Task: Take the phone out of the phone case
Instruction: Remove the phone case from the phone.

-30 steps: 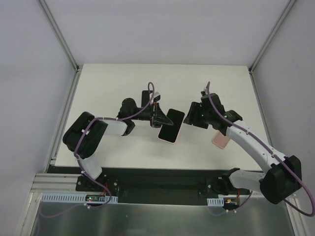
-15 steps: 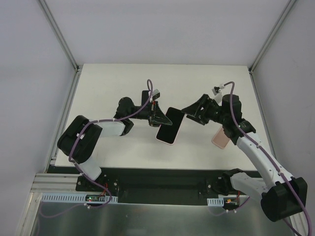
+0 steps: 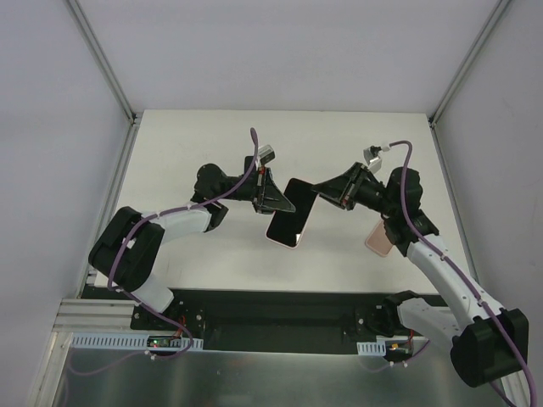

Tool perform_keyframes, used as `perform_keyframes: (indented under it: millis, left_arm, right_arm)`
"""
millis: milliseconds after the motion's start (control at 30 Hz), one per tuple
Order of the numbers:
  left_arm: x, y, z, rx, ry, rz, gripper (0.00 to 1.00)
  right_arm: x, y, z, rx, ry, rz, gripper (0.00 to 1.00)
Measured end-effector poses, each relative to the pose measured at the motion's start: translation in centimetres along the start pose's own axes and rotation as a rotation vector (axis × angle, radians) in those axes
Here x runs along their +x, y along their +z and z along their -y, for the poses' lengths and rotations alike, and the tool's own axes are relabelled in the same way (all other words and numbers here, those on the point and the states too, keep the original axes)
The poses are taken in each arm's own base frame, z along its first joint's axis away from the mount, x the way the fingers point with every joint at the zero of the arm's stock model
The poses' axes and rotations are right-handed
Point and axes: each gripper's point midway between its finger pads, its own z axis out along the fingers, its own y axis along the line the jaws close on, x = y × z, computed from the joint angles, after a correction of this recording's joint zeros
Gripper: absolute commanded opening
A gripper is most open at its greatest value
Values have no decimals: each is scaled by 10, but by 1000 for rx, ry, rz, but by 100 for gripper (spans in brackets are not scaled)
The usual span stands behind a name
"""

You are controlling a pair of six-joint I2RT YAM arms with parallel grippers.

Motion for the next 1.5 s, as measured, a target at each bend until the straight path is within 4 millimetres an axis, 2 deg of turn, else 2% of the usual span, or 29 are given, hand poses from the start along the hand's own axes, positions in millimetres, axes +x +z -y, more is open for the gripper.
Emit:
perform_keyframes:
  millis: [100, 333, 567, 767, 967, 1167, 1300, 1500]
  left_arm:
    - [1, 0, 4, 6, 14, -2, 0]
    - [0, -3, 10, 11, 39, -15, 0]
    - [-6, -4, 29, 38, 110, -28, 0]
    - [-22, -8, 42, 60, 163, 27, 0]
    - [-36, -11, 50, 81, 214, 92, 0]
    - [-50, -15, 53, 90, 237, 166, 0]
    - [-52, -16, 55, 95, 259, 177, 0]
    - [-52, -16, 69, 123, 342, 197, 0]
  right_arm:
    - [-1, -1, -10, -38, -4, 1, 1]
    - [0, -3, -19, -69, -2, -1, 1]
    - [-9, -1, -47, -231, 111, 24, 1]
    - [-30, 14, -69, -381, 253, 88, 1]
    - [-46, 27, -82, -457, 349, 159, 1]
    - [-61, 49, -86, -492, 448, 229, 1]
    - [-65, 58, -92, -512, 480, 262, 1]
    - [-67, 67, -117, -563, 491, 277, 1]
